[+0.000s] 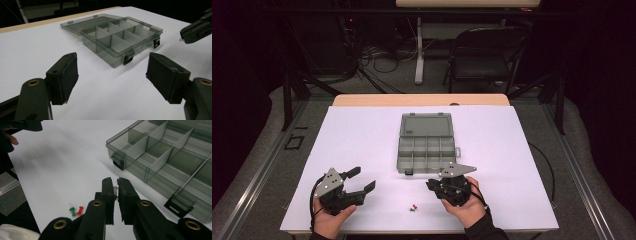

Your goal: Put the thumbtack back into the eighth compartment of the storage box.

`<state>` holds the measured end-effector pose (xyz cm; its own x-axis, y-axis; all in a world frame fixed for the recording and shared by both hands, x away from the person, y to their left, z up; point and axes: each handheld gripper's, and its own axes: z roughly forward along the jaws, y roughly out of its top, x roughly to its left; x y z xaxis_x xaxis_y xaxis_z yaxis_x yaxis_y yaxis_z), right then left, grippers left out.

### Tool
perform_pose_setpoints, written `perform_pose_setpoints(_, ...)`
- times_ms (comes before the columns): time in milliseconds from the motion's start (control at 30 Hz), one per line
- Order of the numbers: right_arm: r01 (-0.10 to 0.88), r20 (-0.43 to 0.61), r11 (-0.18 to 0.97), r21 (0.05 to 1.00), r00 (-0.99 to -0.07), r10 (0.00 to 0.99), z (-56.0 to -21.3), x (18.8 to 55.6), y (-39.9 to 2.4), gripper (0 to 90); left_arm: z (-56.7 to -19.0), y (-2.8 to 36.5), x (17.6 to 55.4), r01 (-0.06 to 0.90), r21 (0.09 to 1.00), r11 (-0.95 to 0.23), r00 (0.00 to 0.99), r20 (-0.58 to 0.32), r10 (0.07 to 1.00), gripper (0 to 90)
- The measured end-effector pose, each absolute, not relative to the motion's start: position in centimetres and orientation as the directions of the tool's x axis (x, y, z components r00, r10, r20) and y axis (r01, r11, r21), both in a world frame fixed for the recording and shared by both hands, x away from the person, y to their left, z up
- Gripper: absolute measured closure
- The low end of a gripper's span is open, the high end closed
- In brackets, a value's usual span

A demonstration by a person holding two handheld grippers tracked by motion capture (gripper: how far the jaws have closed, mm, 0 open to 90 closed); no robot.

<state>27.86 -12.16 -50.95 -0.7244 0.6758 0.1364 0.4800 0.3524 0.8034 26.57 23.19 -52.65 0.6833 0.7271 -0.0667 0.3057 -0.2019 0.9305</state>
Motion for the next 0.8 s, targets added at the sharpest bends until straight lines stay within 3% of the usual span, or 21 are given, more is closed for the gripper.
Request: perform_pose_setpoints(800,0.482,0.128,0.278,0.831,-0.652,0.747,-49.1,29.4,-15.2,83.5,-52.6,23.2,26.5,0.305,0.931,-0.201,0.68,-0.065,0.73,25.1)
